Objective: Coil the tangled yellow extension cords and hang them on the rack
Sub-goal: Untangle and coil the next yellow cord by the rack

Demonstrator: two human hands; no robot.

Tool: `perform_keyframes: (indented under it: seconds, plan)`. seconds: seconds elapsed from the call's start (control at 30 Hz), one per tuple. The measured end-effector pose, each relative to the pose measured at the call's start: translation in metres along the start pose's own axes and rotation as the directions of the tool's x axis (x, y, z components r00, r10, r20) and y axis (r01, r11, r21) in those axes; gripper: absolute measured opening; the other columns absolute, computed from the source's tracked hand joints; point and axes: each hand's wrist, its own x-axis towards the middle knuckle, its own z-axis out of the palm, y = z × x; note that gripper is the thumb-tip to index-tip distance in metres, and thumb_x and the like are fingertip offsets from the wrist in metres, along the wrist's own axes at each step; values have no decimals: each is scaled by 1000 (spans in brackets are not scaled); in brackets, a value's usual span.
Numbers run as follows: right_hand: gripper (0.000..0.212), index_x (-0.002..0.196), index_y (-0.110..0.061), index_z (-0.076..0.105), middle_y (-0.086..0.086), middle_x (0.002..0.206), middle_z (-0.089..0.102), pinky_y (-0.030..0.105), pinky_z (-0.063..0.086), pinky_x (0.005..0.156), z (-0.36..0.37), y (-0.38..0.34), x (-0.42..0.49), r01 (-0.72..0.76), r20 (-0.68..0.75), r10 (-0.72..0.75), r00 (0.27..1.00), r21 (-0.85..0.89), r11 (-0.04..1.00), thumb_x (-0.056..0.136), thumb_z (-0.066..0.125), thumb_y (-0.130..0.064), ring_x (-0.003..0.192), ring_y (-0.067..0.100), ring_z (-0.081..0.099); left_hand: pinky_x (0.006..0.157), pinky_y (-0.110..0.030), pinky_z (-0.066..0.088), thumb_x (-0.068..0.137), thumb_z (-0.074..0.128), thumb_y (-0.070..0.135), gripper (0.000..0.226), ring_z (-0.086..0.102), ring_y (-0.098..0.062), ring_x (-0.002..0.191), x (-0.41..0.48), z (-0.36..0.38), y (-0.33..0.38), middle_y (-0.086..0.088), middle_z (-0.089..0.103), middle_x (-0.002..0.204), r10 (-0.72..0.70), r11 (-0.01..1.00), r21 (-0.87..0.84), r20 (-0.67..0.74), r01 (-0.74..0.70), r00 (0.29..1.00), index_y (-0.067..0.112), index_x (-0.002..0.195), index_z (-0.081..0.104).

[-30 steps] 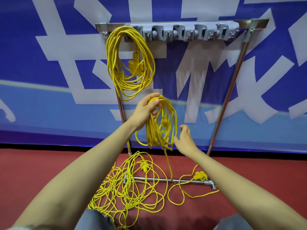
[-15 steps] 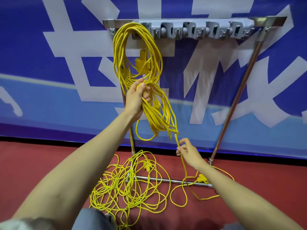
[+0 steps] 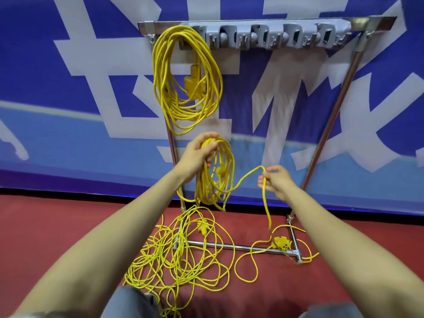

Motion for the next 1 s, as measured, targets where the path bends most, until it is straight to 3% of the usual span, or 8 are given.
perform_keyframes:
  seconds: [0.13,0.23,0.4,0.5,0.6,0.77,0.9,1.0]
  plan:
    - [21,90,-3,43,18,78,44,47,46,98,22,-40,-15,-77,47,67,997,267,961,96,31,13,82,32,57,44,-18,38,99,49,3,16,42,-5,48,-11,12,-28,-2,53,78,-14,995,101,32,11,999,18,101,53]
    - [24,79,0,43,15,78,40,47,34,108,34,-52,-24,-184,64,173,983,360,915,96,32,13,78,30,51,48,-20,44,98,50,4,14,52,-6,51,-19,23,-39,-3,53,83,-22,994,110,11,20,1000,18,99,51]
    - [22,86,6,42,27,125,46,40,40,99,56,-65,-41,-283,178,227,958,430,857,99,24,7,124,39,49,71,-35,55,99,48,3,15,64,-15,70,-30,42,-51,-5,60,94,-53,999,-7,24,54,998,17,97,50]
    - [23,116,10,40,28,140,36,31,56,71,58,-78,-44,-276,159,226,961,579,767,100,24,6,124,41,48,72,-33,56,100,48,6,12,64,-17,71,-36,48,-54,-7,61,88,-75,994,-82,31,78,997,17,100,51]
    - [36,134,12,34,27,142,33,34,47,31,57,-79,-37,-300,173,248,953,654,694,100,26,5,124,38,48,75,-32,57,99,50,5,12,67,-14,73,-38,51,-53,-7,63,90,-78,985,-149,73,88,994,15,104,53]
    - [35,133,12,37,26,143,33,31,40,24,56,-76,-38,-278,125,268,955,686,673,100,27,4,125,39,46,78,-29,57,95,54,0,21,67,-14,74,-42,66,-47,-10,65,89,-56,978,-195,109,77,992,11,113,56]
    - [14,101,8,50,22,122,42,34,55,49,47,-80,-41,-233,62,236,970,519,822,99,37,2,109,41,55,71,-26,57,94,55,-3,18,67,-11,67,-39,73,-48,-7,64,83,-60,984,-168,37,65,997,7,108,55]
    - [27,122,-3,47,16,108,46,43,53,84,26,-75,-45,-92,33,94,995,-52,994,98,48,-14,94,33,58,64,-23,57,94,52,-5,16,69,-13,64,-36,66,-44,-4,69,76,-95,973,-217,-40,85,995,9,101,56]
